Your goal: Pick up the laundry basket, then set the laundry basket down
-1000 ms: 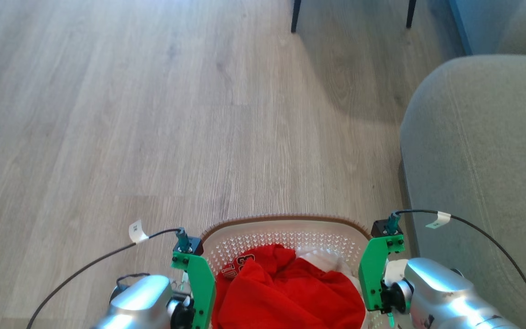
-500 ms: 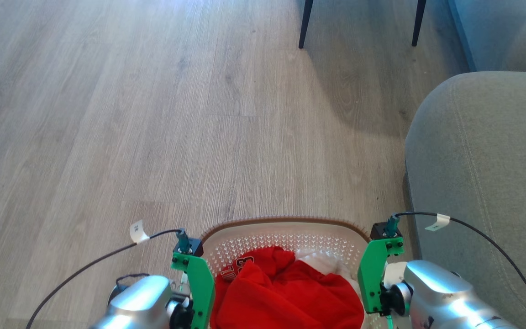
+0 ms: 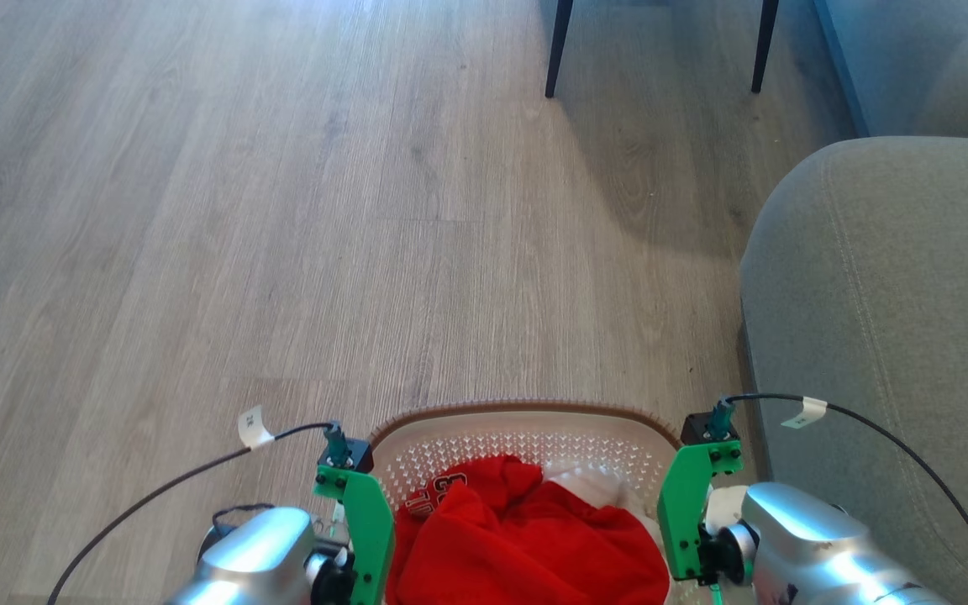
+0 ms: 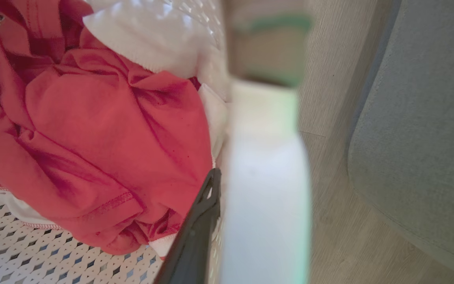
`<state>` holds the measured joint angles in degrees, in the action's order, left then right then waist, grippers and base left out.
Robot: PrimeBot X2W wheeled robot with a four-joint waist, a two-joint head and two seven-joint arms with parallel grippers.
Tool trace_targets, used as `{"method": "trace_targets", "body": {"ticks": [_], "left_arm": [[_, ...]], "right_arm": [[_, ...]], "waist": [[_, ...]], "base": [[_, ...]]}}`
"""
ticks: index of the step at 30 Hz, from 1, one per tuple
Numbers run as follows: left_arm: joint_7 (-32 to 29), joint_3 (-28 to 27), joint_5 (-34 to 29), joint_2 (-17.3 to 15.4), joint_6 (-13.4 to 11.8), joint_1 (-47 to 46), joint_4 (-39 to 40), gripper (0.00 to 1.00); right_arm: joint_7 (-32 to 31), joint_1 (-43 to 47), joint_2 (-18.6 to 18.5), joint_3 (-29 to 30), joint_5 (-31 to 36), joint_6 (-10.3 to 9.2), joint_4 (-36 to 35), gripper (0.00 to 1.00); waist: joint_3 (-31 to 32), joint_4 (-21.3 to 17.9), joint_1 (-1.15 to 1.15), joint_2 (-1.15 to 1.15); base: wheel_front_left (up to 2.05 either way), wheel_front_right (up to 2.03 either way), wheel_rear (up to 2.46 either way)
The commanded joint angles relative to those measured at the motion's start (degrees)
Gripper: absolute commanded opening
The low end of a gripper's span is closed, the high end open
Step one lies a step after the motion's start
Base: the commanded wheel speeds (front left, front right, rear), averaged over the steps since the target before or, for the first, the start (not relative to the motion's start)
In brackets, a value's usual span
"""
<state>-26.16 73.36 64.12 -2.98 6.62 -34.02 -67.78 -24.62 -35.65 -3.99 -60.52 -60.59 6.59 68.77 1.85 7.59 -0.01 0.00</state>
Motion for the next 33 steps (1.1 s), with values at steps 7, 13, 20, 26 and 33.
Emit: {"method": "trace_targets", "body": {"ticks": [7,13,20,26,33], "left_arm": [[0.2,-0.1,-0.1,-0.4,0.9,-2.6,1.4,0.00],[0.2,-0.1,0.0,-0.4,0.9,-2.6,1.3,0.00],[0.2,0.0,0.1,-0.3,0.9,-2.5,1.3,0.00],[0.7,0.0,0.1,-0.2,0.9,-2.5,1.3,0.00],[1.5,0.0,0.1,-0.1,0.9,-2.8,1.2,0.00]], "right_arm": [[0.8,-1.9,1.1,-2.3,-0.6,0.90,-1.0,0.00],[0.9,-2.1,1.1,-3.3,-1.6,0.90,-0.9,0.00],[1.1,-2.3,1.1,-4.3,-2.3,0.90,-0.5,0.00],[1.7,-2.6,1.1,-5.0,-2.9,0.90,-0.3,0.00],[3.1,-3.3,1.1,-5.7,-3.2,0.90,0.4,0.00]], "waist": [[0.5,0.1,0.01,0.00],[0.5,0.1,0.01,0.00],[0.3,0.0,0.01,0.00],[-0.7,-0.2,0.01,0.00],[-4.0,-0.6,0.01,0.00]], "base": [[0.00,0.00,0.00],[0.00,0.00,0.00],[0.00,0.00,0.00],[0.00,0.00,0.00],[0.00,0.00,0.00]]}}
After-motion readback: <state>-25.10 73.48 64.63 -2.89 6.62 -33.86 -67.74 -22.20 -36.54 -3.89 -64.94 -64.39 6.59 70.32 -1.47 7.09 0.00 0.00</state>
